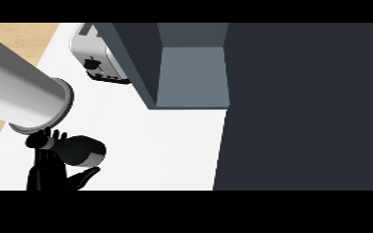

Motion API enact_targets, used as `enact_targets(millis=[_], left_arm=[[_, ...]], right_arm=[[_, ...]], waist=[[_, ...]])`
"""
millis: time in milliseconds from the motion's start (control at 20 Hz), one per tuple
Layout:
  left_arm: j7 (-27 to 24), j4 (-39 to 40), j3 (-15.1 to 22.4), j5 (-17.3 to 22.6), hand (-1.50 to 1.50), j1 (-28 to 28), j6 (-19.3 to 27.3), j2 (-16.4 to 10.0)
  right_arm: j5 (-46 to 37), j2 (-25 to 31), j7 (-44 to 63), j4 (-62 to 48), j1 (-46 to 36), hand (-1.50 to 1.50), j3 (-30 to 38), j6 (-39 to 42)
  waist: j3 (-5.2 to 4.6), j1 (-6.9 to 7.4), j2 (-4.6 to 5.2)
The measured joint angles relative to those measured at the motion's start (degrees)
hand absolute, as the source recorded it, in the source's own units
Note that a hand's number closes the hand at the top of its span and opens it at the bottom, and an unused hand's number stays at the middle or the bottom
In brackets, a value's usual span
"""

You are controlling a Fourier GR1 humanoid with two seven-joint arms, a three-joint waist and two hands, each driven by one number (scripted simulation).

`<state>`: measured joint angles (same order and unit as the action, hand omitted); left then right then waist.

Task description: Pick up the wine, place it into the cabinet and close the cabinet

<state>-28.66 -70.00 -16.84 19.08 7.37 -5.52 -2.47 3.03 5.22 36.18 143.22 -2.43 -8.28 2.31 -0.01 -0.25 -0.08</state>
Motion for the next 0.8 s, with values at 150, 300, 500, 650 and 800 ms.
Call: enact_targets(millis=[150,300,500,650,800], left_arm=[[-1.3,3.6,-0.5,0.3,-1.5,-1.9,-1.2,-0.8],[-2.6,6.0,-0.7,0.6,-1.5,-3.1,-1.8,-0.9],[-4.7,8.6,-1.5,1.8,-1.5,-3.8,-3.6,-1.3],[-7.1,12.7,-1.8,2.0,1.5,-6.3,-4.8,-1.3],[-7.3,14.5,-1.6,3.0,1.5,-7.7,-7.7,-2.1]], right_arm=[[0.0,0.1,0.5,-0.1,-0.7,-1.5,0.5,0.0],[0.2,1.0,2.6,0.0,-3.0,-1.5,2.0,-0.3],[0.0,0.2,3.3,0.0,-3.5,-1.5,0.1,-1.2],[0.0,0.4,2.5,-0.1,-2.6,-1.5,0.7,-0.6],[0.2,0.8,2.9,-0.1,-3.5,-1.5,2.2,-0.5]], waist=[[-0.01,0.01,0.02],[-0.02,-0.03,0.01],[-0.02,0.02,0.0],[-0.02,-0.09,0.02],[-0.01,-0.08,0.02]])
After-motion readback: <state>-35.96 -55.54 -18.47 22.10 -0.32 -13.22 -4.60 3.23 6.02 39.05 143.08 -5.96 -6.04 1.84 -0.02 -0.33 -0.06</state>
